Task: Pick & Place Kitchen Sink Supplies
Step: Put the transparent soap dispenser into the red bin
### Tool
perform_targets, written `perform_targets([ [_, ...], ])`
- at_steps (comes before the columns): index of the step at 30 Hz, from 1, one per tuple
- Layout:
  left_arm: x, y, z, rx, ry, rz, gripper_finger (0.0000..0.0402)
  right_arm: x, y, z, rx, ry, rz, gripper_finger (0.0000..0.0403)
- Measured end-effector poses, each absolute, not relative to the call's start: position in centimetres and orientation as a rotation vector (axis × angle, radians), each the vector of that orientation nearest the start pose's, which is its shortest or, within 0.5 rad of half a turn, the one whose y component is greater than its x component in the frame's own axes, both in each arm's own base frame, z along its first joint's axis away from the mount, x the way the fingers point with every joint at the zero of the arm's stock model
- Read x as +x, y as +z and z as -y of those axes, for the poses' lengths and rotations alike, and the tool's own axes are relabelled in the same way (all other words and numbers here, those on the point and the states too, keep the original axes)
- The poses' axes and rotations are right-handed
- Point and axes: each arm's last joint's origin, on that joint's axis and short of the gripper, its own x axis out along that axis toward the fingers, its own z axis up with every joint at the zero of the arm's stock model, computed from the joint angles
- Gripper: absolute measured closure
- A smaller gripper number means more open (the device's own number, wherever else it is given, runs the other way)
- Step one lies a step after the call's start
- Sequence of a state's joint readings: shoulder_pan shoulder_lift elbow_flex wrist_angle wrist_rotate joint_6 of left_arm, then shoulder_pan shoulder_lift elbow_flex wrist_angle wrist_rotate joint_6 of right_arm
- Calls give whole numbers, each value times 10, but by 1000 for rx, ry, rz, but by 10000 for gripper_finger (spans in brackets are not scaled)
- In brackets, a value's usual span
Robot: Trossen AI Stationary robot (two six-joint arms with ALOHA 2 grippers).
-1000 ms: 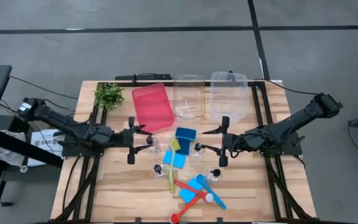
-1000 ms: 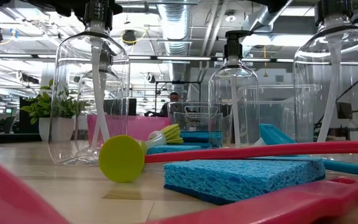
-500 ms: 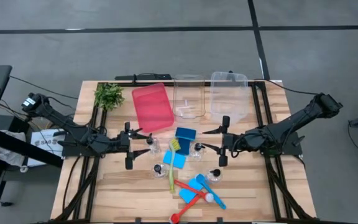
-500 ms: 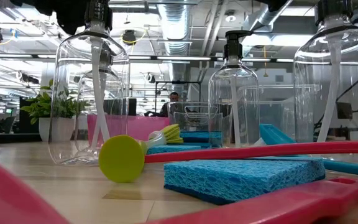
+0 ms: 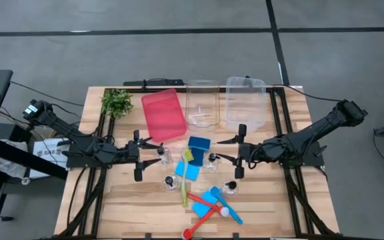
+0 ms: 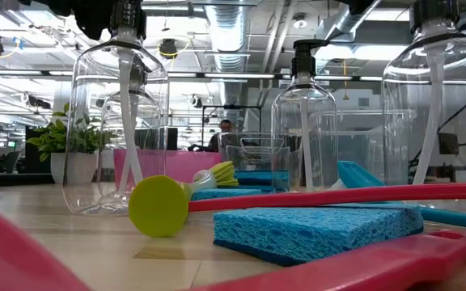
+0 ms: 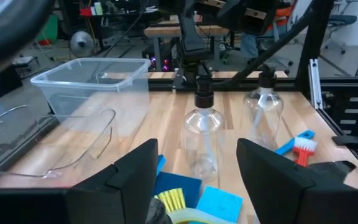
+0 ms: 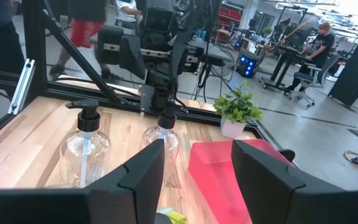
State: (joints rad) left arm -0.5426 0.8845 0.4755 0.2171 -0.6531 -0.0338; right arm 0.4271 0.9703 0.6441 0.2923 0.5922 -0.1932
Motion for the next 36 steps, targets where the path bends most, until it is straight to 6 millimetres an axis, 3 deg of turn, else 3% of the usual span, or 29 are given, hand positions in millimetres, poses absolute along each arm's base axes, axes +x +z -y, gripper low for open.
perform_targets([
  [8,171,245,82,110,154,-183,156,201,297,-74,-210,-162,-45,225],
  [16,168,242,74,229,417,-212,123,201,297,-74,-210,-162,-46,223],
  [25,169,241,75,56,395,-184,96,201,295,-74,-219,-148,-61,217],
  [36,181,222,83,77,390,-260,45,201,294,-74,-222,-144,-66,202],
])
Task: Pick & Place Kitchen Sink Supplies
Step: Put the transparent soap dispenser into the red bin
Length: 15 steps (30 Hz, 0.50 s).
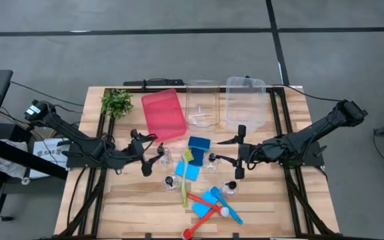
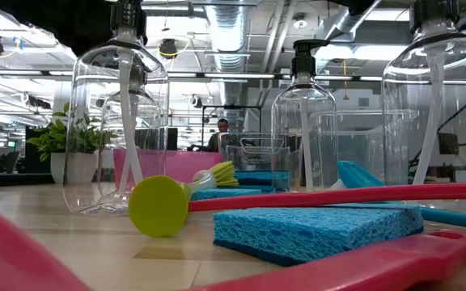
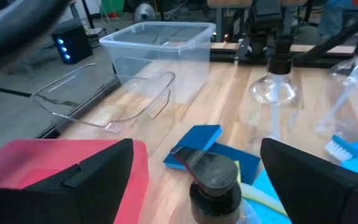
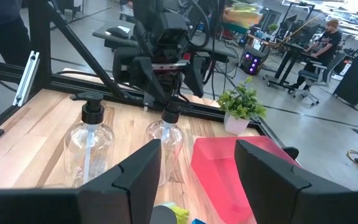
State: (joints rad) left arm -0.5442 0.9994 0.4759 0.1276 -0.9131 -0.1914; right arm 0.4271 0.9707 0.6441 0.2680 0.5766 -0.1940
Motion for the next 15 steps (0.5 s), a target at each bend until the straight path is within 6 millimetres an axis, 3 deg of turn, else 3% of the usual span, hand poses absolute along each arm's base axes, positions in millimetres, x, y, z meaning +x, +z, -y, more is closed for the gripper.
perform_targets([
  [15,185,216,85,71,392,-280,16,201,294,-74,-221,-144,-66,197],
])
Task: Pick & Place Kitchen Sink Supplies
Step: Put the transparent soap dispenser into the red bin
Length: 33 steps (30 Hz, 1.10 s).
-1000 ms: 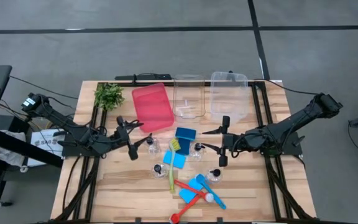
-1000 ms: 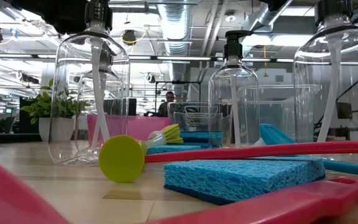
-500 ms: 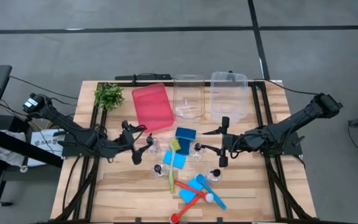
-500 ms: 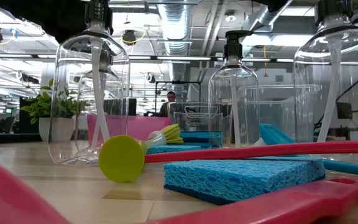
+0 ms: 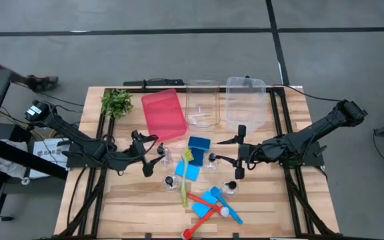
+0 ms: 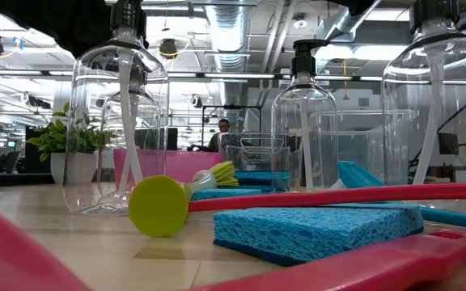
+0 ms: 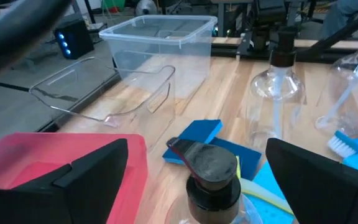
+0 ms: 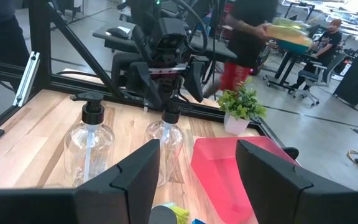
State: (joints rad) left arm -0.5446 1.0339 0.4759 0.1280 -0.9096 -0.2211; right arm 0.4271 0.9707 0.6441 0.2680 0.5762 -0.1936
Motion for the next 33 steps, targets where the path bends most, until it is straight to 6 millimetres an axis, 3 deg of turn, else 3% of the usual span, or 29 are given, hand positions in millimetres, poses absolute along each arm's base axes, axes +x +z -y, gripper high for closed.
perform_targets([
  [11,194,199,89,103,408,-340,10,201,294,-74,-221,-144,-65,196],
  [33,202,196,79,33,355,-375,18,201,294,-74,-220,-144,-64,199],
])
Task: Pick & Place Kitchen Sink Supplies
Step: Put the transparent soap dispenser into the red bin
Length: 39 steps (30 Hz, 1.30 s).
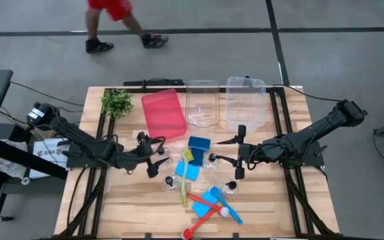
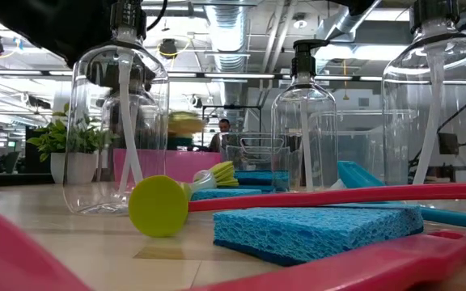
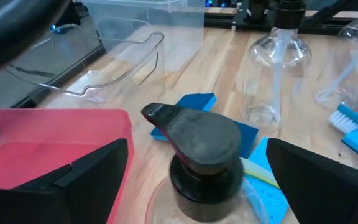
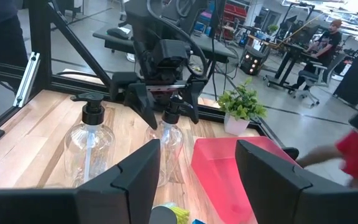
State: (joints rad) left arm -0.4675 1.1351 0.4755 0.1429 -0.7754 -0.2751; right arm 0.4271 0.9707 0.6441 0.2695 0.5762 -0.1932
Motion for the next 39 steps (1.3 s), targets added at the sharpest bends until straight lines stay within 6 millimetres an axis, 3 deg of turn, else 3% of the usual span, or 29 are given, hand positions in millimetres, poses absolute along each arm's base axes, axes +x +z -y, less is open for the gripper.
perform_targets([
  [39,205,196,75,17,316,-396,18,201,294,-74,-220,-144,-64,210],
])
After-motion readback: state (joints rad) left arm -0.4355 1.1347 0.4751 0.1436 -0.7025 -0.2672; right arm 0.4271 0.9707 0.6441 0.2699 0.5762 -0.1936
